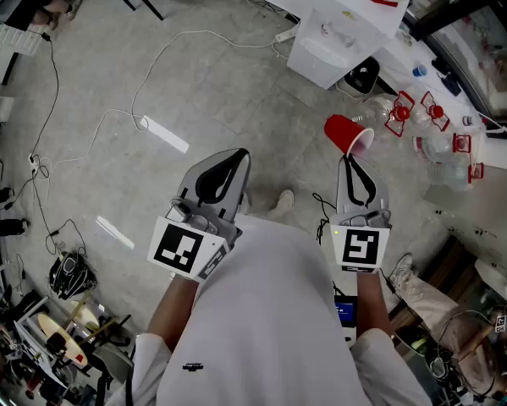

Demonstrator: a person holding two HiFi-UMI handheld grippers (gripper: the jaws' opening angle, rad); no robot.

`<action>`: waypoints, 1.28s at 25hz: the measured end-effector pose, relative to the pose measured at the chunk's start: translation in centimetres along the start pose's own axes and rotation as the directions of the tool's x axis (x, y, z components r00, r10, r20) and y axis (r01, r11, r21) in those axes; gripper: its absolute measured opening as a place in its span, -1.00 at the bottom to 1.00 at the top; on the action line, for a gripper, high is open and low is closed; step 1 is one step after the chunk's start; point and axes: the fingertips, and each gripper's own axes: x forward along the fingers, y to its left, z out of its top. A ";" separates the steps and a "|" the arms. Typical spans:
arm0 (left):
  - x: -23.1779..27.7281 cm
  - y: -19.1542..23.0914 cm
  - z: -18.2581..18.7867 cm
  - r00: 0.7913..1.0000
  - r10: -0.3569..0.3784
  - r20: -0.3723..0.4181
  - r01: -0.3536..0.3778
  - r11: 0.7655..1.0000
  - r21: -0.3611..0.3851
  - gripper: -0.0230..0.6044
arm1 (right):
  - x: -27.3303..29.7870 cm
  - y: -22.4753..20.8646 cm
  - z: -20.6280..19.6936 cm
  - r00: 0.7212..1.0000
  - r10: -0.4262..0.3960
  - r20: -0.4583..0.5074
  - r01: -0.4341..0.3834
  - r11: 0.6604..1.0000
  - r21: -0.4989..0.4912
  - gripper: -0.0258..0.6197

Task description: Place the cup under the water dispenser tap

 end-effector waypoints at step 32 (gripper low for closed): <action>0.3 -16.1 -4.0 0.998 0.067 0.000 -0.067 0.995 0.080 -0.93 | -13.9 -6.1 -6.0 0.988 0.032 0.153 -0.059 0.983 0.172 -0.85</action>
